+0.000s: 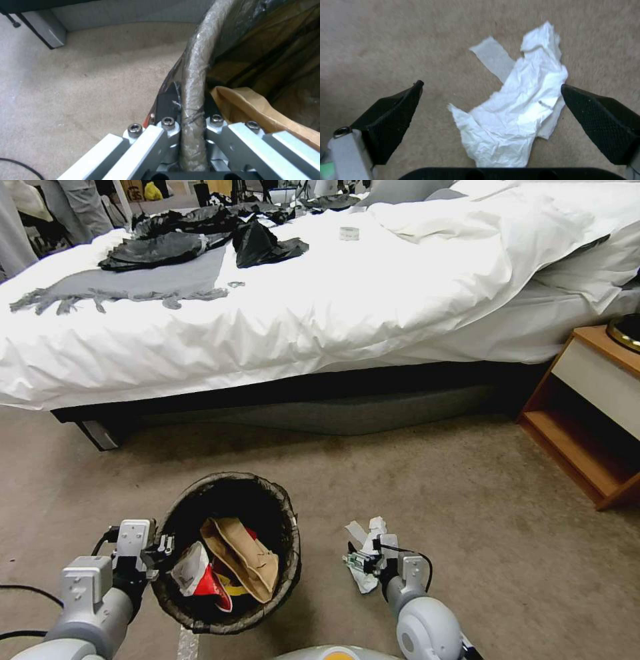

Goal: Pick up the trash bin, then pick up the garbage from the floor and place it into the trash bin.

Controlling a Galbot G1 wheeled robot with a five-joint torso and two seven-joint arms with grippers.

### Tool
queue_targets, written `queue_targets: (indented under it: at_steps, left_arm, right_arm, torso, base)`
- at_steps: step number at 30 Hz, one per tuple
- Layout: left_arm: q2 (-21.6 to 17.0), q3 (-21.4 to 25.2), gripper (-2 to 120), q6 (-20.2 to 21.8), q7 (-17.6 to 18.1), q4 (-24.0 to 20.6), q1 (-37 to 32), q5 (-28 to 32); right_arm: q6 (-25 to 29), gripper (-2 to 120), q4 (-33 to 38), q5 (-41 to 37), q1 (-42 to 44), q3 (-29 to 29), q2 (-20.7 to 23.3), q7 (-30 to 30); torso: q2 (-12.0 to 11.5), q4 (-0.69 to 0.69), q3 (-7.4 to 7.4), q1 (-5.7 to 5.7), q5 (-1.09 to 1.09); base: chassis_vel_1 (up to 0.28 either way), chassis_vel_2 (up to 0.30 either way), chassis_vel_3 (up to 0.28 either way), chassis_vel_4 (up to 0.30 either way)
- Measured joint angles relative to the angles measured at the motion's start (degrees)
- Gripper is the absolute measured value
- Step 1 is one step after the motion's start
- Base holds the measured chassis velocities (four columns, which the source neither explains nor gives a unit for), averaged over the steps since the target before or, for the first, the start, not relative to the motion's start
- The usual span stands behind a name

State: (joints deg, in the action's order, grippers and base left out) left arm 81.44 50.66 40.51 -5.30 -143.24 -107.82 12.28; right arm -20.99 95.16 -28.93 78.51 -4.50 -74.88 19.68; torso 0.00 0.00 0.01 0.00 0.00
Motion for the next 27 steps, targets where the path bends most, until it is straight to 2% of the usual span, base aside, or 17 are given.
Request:
queue_targets:
  at_steps: [27]
  left_arm:
    - [-0.2, -0.4, 1, 0.1, 0.0, 0.0, -0.4, -0.3]
  right_arm:
    - [1.9, 100, -15.9, -1.0, -9.2, 2.2, -3.1, 0.6]
  torso:
    - [0.0, 0.00, 0.00, 0.00, 0.00]
  base:
    - [0.000, 0.000, 0.000, 0.000]
